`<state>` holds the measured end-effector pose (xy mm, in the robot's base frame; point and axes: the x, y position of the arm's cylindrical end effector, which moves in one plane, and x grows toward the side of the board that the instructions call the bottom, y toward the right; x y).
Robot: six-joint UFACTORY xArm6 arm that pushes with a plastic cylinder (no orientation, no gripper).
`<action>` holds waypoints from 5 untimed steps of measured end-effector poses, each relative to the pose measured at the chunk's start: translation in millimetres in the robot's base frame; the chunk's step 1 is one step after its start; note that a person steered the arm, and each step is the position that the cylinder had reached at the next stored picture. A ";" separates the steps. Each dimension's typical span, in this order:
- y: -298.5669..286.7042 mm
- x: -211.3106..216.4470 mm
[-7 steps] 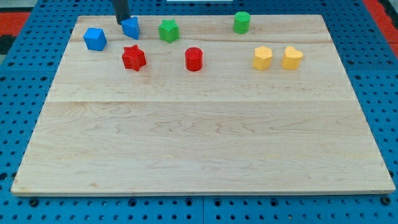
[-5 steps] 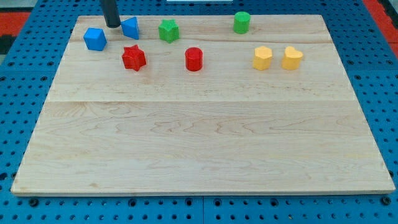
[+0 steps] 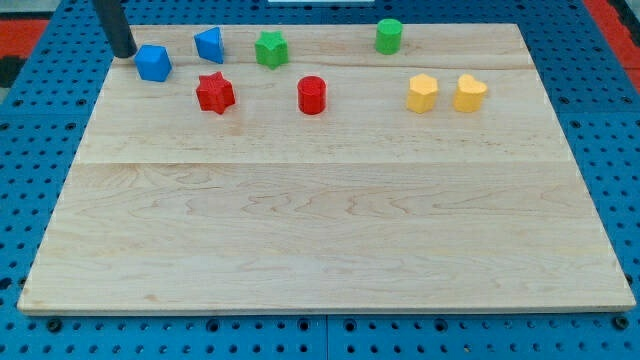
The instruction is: Push the blue cube towards the red star
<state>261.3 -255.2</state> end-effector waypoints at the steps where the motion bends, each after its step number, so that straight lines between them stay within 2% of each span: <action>1: 23.1 7.7; 4: 25.9 24.8; 5: 58.7 24.8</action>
